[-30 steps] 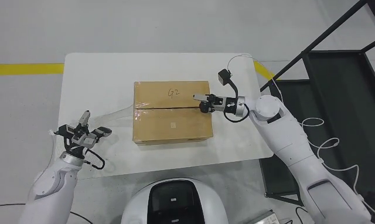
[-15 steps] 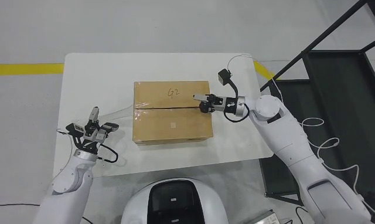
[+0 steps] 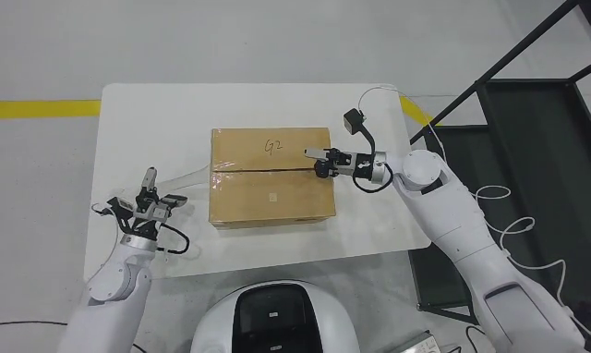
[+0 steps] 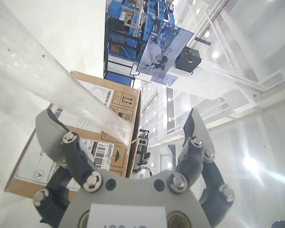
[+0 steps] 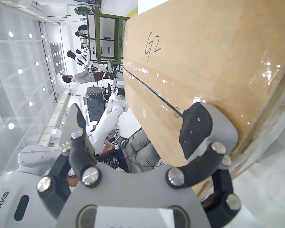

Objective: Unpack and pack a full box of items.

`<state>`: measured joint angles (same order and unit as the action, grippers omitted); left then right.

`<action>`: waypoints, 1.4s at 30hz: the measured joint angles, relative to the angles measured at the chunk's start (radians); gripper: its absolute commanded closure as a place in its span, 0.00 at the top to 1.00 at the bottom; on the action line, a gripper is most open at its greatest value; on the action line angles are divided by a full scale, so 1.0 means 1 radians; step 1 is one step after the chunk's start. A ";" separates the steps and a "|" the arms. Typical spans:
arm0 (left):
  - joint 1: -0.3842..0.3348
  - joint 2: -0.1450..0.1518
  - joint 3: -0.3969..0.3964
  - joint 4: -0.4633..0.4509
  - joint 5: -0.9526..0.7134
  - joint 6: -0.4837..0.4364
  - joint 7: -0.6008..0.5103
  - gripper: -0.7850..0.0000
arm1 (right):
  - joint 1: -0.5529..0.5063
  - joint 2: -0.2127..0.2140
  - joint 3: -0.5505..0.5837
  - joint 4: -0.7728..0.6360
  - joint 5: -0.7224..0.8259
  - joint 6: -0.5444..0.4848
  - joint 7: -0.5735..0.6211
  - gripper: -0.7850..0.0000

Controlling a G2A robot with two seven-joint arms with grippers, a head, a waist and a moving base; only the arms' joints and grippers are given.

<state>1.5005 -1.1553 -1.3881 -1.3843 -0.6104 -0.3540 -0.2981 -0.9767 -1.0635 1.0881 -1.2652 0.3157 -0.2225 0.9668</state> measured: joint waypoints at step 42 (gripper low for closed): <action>0.041 -0.046 0.028 -0.216 0.155 -0.088 0.076 0.00 | 0.000 0.000 0.000 0.000 0.000 0.000 0.000 1.00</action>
<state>1.5417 -1.2015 -1.3602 -1.6005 -0.4552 -0.4425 -0.2216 -0.9767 -1.0635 1.0881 -1.2652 0.3157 -0.2225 0.9668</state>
